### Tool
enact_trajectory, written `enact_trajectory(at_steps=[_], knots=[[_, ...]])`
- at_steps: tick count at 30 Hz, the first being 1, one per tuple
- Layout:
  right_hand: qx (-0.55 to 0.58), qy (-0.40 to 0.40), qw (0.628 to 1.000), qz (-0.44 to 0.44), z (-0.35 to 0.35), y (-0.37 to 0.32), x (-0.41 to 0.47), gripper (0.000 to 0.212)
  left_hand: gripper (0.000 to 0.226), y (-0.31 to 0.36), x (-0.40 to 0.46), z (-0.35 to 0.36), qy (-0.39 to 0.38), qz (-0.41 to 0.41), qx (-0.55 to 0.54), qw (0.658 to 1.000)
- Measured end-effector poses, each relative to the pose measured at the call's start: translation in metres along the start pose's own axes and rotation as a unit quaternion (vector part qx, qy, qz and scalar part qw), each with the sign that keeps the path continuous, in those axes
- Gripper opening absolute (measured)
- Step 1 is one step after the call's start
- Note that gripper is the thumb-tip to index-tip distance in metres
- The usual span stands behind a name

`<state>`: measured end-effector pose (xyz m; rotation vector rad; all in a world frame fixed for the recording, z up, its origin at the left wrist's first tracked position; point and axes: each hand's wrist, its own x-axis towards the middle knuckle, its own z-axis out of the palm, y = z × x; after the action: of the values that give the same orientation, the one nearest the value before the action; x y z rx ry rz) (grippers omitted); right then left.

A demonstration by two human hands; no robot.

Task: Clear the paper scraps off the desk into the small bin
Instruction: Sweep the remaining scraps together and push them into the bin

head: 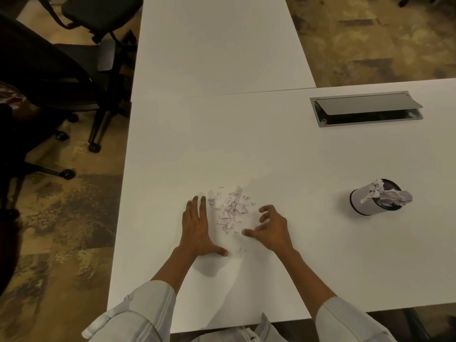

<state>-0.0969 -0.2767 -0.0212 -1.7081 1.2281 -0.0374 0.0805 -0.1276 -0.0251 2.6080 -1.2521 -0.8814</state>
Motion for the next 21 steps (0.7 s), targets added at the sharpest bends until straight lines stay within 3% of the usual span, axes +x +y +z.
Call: enact_trajectory(at_steps=[7,13,21], knots=[[-0.055,-0.056,0.992,0.101,0.031,0.038,-0.062,0.081,0.169,-0.002,0.002,-0.003,-0.028,0.035,-0.051,0.998],[0.022,0.035,0.996,0.079,0.060,-0.005,-0.021,0.075,0.161,-0.007,0.002,-0.014,0.006,0.023,-0.214,0.977],[0.012,0.009,1.000,0.022,0.038,-0.038,0.034,0.081,0.160,-0.021,0.007,-0.020,-0.004,0.045,-0.187,0.981]])
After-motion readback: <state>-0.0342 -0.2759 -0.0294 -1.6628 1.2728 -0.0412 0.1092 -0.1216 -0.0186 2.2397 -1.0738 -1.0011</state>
